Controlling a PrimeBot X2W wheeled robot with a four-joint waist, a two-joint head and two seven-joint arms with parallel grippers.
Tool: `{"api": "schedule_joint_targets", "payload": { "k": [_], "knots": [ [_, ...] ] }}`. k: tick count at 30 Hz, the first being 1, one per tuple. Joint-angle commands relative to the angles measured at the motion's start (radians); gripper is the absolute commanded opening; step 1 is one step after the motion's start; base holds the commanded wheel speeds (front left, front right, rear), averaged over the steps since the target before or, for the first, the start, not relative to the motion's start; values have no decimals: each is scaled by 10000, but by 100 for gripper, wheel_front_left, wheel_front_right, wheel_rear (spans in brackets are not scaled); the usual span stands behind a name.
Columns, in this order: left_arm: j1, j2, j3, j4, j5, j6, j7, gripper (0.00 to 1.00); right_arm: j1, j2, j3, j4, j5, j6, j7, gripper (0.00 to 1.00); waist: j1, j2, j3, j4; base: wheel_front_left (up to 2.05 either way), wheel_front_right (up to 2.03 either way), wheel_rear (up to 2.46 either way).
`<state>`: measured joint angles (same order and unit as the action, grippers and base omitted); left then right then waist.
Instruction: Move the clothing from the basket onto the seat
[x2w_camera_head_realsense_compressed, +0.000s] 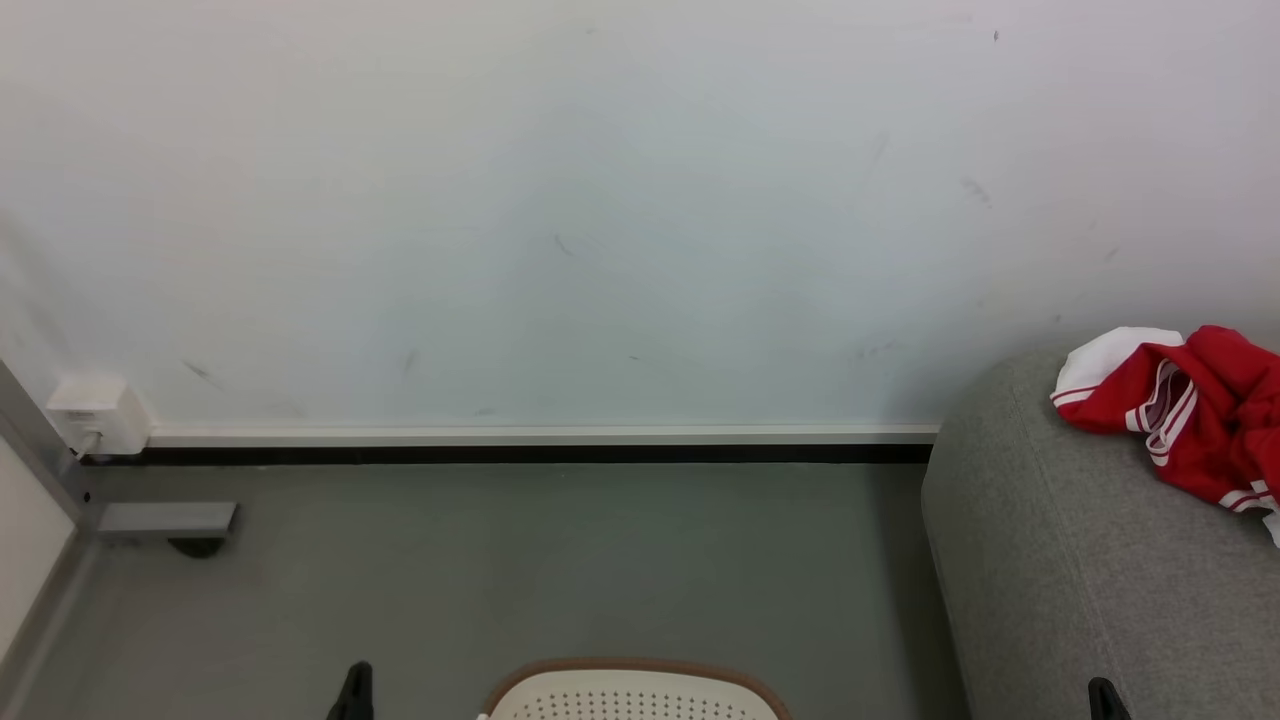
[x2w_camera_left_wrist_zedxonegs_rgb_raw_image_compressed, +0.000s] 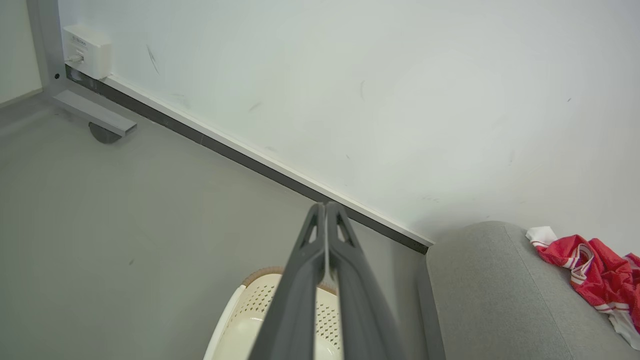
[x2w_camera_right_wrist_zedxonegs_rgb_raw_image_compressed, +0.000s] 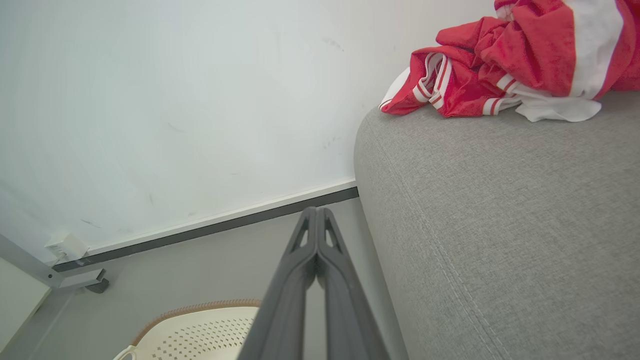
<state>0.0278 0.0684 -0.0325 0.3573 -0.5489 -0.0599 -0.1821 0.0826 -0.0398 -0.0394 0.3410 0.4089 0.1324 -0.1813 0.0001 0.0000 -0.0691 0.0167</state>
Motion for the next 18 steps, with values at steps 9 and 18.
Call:
{"api": "schedule_joint_targets", "payload": {
  "k": [9, 18],
  "knots": [
    [-439, -18, 269, -328, -1761, -122, 466, 0, -530, -95, -149, -315, 1952, -7, 453, 0, -1, 0, 69, -16, 0, 0, 0],
    [-561, -38, 419, -432, -2848, -199, 768, 0, -708, -103, -221, -406, 3177, -9, 757, 0, -1, 0, 122, -28, 0, 0, 0]
  ]
}}
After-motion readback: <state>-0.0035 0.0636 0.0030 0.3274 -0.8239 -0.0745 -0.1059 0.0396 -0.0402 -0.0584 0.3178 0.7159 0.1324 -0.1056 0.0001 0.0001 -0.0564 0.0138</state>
